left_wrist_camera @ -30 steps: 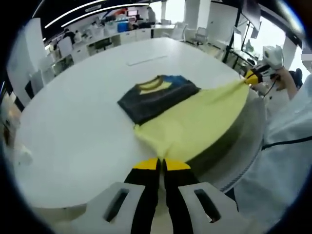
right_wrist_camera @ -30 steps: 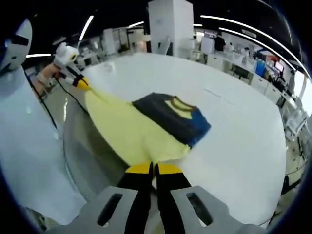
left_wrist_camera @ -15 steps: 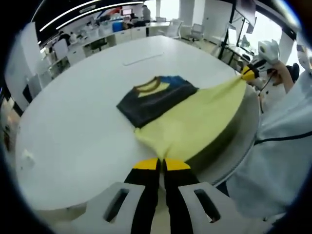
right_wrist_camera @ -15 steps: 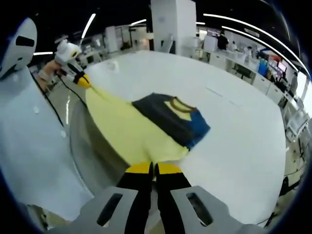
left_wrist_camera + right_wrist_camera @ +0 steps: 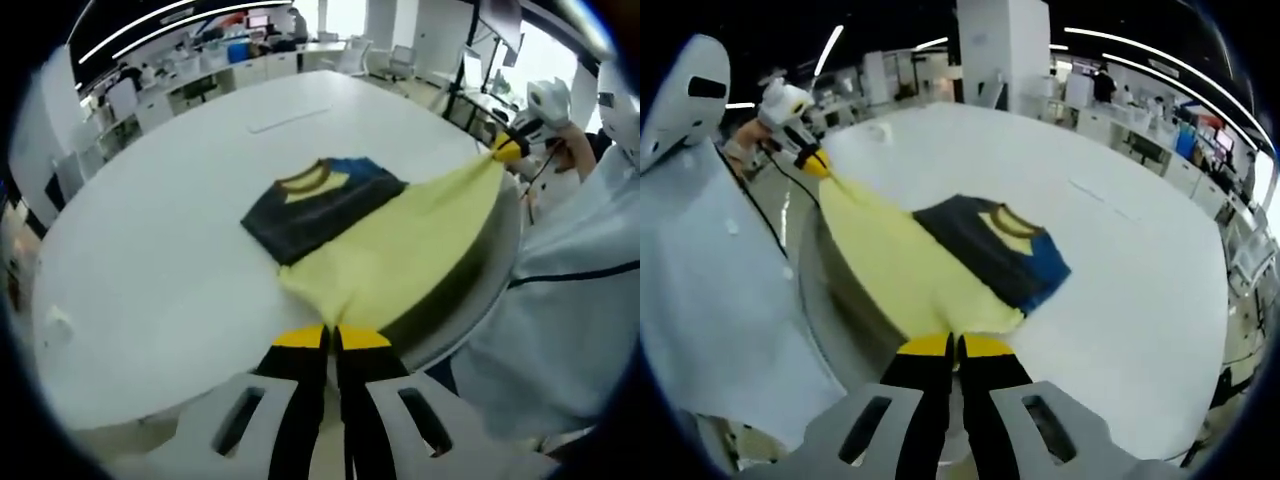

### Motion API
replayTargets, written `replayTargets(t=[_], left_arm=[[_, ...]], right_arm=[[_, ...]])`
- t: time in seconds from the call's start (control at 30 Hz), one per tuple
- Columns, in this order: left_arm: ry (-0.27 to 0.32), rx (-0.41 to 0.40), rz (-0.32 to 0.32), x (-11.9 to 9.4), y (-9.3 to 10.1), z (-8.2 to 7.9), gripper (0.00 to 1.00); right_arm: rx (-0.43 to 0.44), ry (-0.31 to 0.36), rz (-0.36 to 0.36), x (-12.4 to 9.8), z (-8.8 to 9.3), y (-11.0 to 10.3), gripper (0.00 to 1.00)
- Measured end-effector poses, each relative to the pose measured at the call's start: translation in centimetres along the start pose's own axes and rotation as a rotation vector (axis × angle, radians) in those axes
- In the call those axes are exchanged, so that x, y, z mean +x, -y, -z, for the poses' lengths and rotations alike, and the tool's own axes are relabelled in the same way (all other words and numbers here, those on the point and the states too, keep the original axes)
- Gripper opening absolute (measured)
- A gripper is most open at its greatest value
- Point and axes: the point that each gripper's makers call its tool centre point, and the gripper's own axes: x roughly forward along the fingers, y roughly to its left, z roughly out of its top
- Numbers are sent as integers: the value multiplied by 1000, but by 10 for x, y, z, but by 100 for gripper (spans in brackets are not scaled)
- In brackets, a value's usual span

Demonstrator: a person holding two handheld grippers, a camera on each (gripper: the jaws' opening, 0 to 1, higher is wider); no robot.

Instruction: Fold the garment on the visible template until the final outline fits inside the template.

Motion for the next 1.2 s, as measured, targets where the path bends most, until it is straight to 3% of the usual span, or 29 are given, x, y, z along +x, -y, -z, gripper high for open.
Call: replayTargets(t=[1.2], left_arm=[[-19, 42, 9, -28, 17, 0, 0]], right_arm=[[-79, -7, -19, -27, -14, -18, 3]])
